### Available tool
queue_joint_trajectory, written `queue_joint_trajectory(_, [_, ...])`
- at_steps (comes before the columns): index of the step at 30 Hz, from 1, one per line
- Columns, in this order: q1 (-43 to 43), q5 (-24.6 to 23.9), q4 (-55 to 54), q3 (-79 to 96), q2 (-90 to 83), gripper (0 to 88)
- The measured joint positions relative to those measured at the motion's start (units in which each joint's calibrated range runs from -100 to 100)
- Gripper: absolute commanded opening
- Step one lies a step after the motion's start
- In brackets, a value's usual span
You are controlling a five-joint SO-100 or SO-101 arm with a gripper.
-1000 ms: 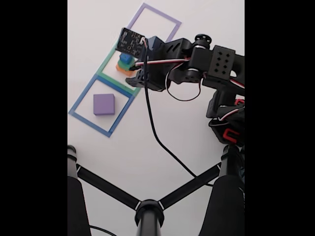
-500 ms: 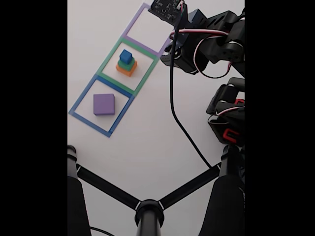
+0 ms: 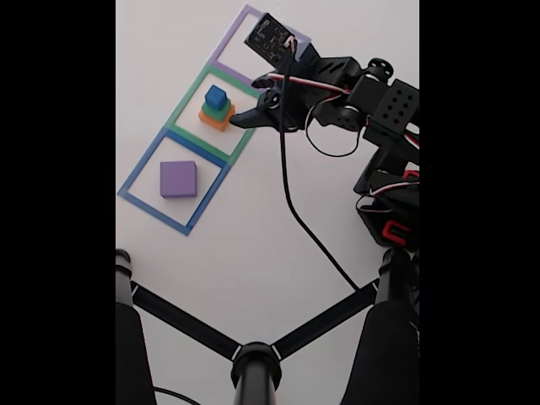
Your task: Tower of hanoi
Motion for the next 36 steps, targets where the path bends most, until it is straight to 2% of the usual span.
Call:
queue_joint_trajectory(8, [-0.08, 0.0, -22.55, 7.92, 8.19, 27.9])
queue_joint_trajectory(18, [-0.25, 0.0, -42.05, 9.05, 23.22, 27.7])
queue_joint_trajectory(26, [-0.25, 0.0, -52.89, 9.05, 33.01, 26.5])
queue_joint_trajectory(36, [-0.82, 0.0, -59.47, 10.27, 37.32, 23.0])
